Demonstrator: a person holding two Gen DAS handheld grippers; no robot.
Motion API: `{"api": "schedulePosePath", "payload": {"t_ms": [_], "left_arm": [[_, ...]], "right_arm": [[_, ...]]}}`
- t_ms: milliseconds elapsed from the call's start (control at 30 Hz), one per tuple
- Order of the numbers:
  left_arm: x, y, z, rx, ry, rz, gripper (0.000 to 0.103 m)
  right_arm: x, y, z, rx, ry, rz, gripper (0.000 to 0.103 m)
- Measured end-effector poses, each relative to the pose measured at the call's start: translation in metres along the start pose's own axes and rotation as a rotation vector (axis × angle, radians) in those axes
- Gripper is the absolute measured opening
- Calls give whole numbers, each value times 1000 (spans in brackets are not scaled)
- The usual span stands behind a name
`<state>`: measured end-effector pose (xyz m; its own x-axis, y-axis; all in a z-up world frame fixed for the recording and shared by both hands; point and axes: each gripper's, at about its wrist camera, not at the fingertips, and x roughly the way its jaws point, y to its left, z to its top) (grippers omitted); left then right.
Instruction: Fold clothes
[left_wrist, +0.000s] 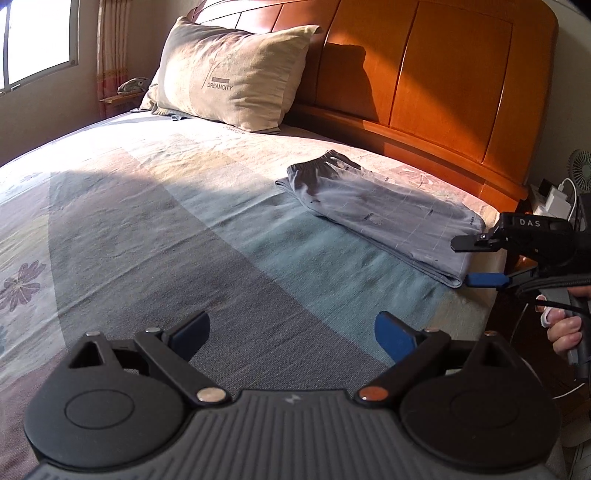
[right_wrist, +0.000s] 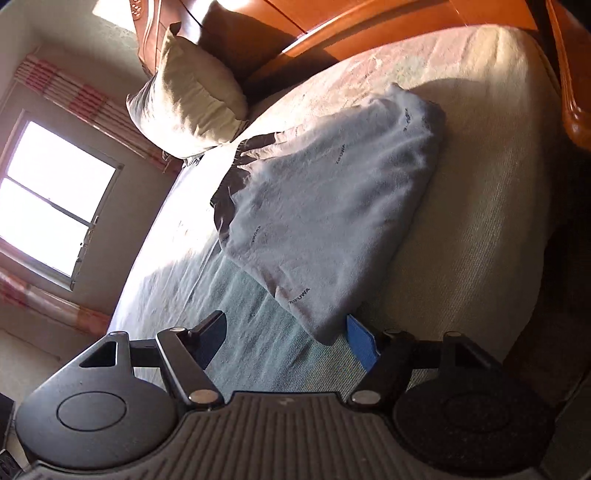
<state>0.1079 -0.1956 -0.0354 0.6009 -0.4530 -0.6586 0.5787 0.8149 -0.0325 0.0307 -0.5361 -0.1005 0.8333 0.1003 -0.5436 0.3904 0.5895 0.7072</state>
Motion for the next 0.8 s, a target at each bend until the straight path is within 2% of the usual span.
{"api": "schedulePosePath", "payload": {"t_ms": [100, 133, 267, 367, 567, 800], "left_arm": [[-3, 0, -1, 2, 3, 7, 96], [-5, 0, -1, 1, 1, 8, 96], [-17, 1, -4, 20, -17, 54, 96], [-25, 4, -6, 26, -35, 80, 96], [-33, 4, -4, -23, -88, 79, 97], [-43, -17, -4, 52, -166, 122, 102]], "right_arm": [[4, 27, 6, -208, -24, -76, 81], [12, 34, 7, -289, -20, -130, 82], [36, 30, 1, -340, 70, -218, 86], [30, 34, -4, -341, 74, -235, 90], [8, 52, -14, -356, 70, -241, 91], [-20, 66, -26, -398, 43, -273, 94]]}}
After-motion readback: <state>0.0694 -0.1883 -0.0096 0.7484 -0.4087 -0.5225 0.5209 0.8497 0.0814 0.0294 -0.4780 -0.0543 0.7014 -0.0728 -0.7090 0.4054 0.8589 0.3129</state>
